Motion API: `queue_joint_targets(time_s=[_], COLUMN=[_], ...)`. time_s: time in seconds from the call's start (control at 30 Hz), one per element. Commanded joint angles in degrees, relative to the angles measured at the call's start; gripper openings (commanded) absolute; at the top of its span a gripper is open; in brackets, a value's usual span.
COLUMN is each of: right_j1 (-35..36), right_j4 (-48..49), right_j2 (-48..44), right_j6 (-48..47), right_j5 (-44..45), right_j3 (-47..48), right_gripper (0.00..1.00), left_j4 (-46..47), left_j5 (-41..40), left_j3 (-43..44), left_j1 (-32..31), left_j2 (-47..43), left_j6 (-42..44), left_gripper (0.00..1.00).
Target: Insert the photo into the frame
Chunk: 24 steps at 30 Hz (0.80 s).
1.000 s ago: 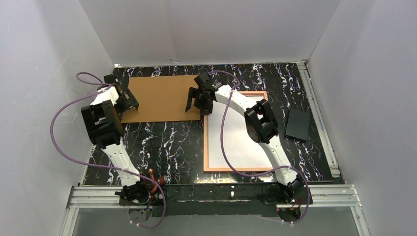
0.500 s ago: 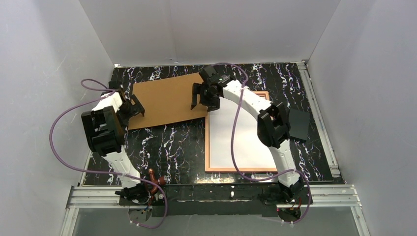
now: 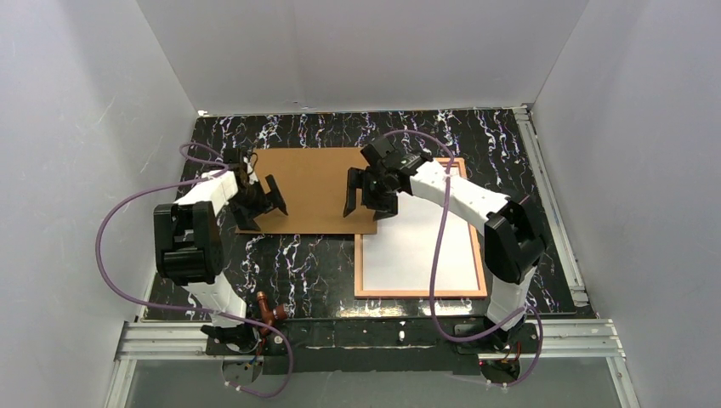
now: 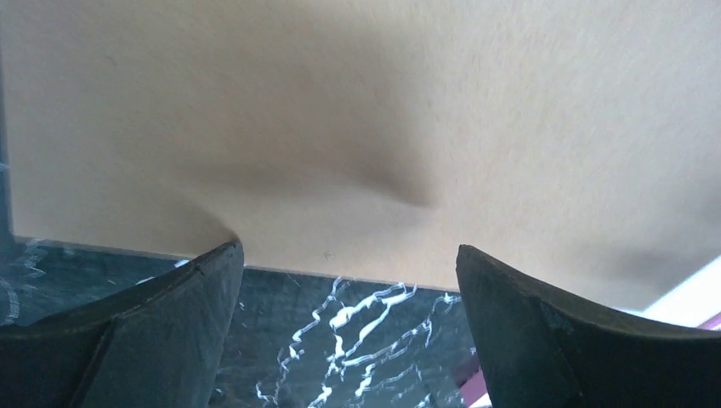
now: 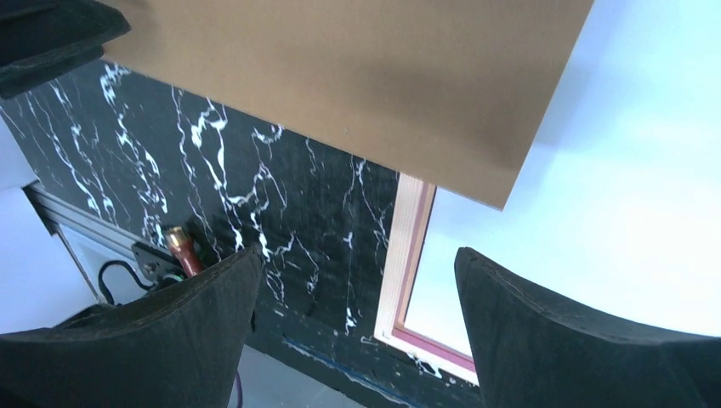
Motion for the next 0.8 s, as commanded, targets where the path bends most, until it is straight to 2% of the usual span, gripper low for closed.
queue_joint_targets(time_s=[0.0,0.1,0.2,0.3,0.43,0.6,0.7,0.77], right_j1=[0.5,0.5,0.4,-0.8,-3.2,-6.2,-8.0,-10.1], right_j4=[2.3,-0.7,-1.4,-0.3,5.0,18.6,24.3,29.7], right_j2=[-5.2,-5.7,-7.1,-8.5,-10.5,-11.6,-9.3,-4.7], right_j6=[1.6,1.0,0.8,1.1,2.4,4.3,5.3,7.0], right_j5=[0.9,4.9,8.5,7.8,1.8,-9.6,-14.1,-19.2], right_j3=[-4.0,-5.1,-6.5,-8.6,-13.6,-21.2,-22.7,-22.5], right_gripper=[0.93,0.98,0.98,0.98,0.98,0.95,0.94,0.90], left_j4=[-9.4,-11.0,-12.1,-9.7,-8.7,-8.1,-9.0,-10.0], left_j5=[3.1,1.2,-0.8,-2.0,-2.5,-0.7,-1.7,-1.3], left_j3=[-3.2,-3.6,-4.8,-8.2,-9.4,-9.4,-8.3,-7.4], left_j1=[-0.8,-0.8,-0.8,-0.8,-0.8,-0.8,-0.7,-0.7], left_j2=[-4.1,-6.1,-8.4,-11.9,-13.2,-12.2,-10.4,-8.8], left_j6=[0.2,2.4,4.3,4.9,5.0,4.7,5.8,6.1], left_gripper=[0.98,0.98,0.98,0.98,0.98,0.98,0.98,0.98])
